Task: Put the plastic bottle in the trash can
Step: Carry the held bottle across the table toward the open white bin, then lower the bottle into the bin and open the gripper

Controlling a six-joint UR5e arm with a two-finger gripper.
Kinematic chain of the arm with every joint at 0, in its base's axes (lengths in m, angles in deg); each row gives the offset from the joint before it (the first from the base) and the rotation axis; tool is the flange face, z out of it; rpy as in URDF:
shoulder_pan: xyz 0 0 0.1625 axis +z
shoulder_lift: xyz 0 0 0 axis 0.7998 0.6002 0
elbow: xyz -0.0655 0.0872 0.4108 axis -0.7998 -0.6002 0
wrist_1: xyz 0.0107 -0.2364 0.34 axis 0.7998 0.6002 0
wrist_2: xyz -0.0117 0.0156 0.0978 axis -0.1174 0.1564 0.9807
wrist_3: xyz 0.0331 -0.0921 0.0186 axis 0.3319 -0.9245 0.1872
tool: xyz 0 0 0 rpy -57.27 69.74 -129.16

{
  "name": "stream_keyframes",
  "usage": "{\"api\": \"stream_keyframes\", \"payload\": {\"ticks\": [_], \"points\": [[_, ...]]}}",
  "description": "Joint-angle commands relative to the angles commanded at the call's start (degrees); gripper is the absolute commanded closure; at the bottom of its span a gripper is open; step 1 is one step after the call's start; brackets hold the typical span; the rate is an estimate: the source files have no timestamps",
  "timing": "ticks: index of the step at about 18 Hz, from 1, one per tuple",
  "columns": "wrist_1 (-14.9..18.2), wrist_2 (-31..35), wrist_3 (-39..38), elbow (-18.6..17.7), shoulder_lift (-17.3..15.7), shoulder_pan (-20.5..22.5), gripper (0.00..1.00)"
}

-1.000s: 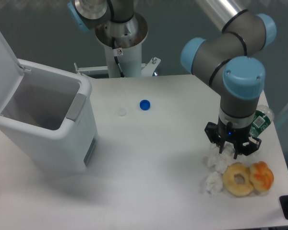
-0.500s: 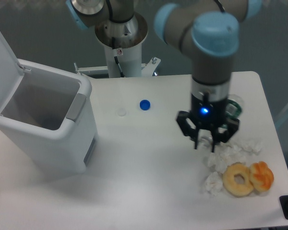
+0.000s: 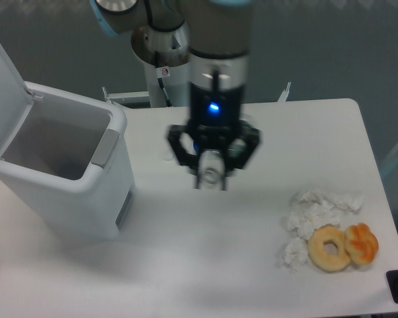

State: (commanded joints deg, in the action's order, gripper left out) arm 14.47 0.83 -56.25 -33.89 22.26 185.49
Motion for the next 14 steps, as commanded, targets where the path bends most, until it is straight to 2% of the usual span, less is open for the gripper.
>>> {"api": "stream_keyframes", "payload": {"ticks": [4, 9, 14], "points": [[-0.71, 0.0, -7.03, 0.26, -1.68, -4.75, 0.94], [-0.8, 0.09, -12.84, 0.26, -1.51, -9.5, 0.94], [-5.36, 0.09, -16.62, 0.0, 0.78, -12.75, 0.89]]}}
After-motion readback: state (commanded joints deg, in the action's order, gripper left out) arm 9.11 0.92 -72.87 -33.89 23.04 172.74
